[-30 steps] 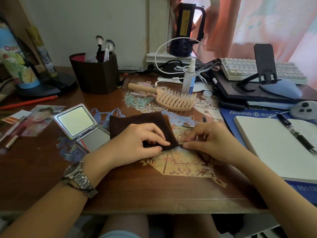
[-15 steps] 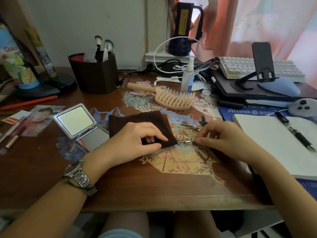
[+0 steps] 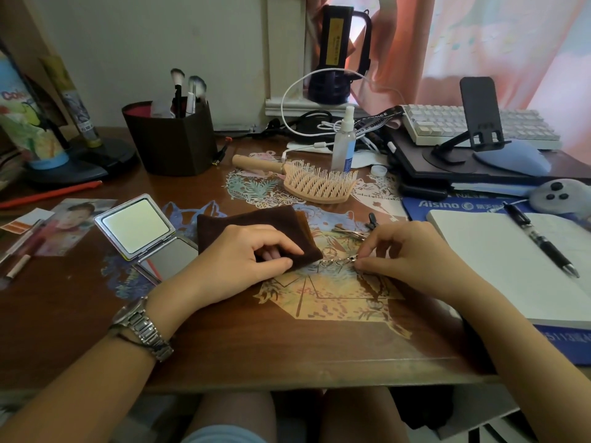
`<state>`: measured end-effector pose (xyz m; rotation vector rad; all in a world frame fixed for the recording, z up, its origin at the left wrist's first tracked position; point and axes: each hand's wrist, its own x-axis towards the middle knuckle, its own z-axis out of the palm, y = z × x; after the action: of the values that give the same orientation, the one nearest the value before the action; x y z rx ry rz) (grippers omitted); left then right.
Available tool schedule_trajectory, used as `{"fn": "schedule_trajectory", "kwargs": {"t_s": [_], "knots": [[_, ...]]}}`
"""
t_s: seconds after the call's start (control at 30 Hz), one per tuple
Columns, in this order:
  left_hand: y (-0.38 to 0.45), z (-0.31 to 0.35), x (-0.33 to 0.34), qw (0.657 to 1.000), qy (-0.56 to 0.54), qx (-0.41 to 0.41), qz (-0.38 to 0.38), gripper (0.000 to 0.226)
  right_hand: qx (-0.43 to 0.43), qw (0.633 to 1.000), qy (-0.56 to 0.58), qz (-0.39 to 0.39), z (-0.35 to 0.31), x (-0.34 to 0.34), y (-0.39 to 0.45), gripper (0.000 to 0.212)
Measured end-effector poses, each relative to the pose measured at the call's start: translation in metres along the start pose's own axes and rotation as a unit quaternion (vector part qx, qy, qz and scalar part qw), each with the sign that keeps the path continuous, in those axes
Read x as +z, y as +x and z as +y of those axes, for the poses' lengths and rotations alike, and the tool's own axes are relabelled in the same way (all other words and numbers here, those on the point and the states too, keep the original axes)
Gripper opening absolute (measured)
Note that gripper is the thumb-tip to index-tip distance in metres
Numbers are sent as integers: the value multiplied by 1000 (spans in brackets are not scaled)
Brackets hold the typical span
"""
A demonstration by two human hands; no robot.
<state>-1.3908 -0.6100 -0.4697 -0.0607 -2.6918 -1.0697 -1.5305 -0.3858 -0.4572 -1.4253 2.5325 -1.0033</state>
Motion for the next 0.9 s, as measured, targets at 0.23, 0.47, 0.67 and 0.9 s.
{"fn": "schedule_trajectory", "kwargs": {"t_s": [0.23, 0.47, 0.67, 0.9], "knots": [[0, -1, 0, 1000, -3, -4, -2, 22, -1, 1000, 27, 7, 2, 1, 0, 17], [0, -1, 0, 1000, -8, -9, -2, 21, 9, 999, 22, -26, 5, 0, 0, 15], [0, -1, 0, 1000, -6, -3, -3, 21, 15, 999, -17, -47, 10, 0, 1, 8], [-1, -4, 2, 999, 16, 23, -24, 23, 4, 998, -14, -64, 8, 8, 5, 7]]}}
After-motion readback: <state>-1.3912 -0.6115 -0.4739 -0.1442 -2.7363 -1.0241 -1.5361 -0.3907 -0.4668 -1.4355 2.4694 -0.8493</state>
